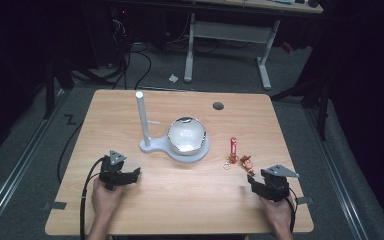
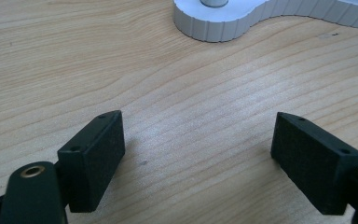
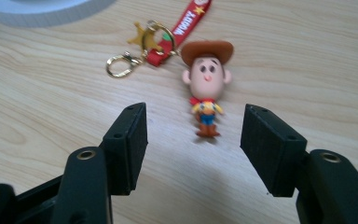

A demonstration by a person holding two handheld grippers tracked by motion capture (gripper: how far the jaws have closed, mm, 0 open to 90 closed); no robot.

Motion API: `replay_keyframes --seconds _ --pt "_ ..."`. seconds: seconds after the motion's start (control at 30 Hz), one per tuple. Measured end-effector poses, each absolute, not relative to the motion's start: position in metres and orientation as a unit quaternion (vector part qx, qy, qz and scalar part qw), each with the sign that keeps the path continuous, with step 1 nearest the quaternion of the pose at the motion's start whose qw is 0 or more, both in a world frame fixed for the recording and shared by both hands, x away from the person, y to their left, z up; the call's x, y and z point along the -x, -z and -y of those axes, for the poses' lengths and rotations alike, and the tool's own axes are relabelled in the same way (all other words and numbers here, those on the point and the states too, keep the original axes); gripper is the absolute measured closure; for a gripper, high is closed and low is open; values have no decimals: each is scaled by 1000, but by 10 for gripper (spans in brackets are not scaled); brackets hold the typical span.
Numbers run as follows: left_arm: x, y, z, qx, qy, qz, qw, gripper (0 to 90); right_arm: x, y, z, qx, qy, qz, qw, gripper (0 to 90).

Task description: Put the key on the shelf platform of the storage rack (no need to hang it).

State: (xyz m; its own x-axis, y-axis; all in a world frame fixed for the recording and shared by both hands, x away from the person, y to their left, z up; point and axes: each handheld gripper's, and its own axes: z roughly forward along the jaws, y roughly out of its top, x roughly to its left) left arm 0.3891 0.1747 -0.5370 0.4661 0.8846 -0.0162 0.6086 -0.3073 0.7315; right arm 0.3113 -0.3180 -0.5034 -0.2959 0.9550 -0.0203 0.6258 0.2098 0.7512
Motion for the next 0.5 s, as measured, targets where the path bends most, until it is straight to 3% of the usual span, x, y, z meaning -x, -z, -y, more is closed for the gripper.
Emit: replay_keyframes --seconds 0.5 --pt "-389 537 -175 -783 -200 -477 345 179 -354 512 302 -535 -291 -749 260 436"
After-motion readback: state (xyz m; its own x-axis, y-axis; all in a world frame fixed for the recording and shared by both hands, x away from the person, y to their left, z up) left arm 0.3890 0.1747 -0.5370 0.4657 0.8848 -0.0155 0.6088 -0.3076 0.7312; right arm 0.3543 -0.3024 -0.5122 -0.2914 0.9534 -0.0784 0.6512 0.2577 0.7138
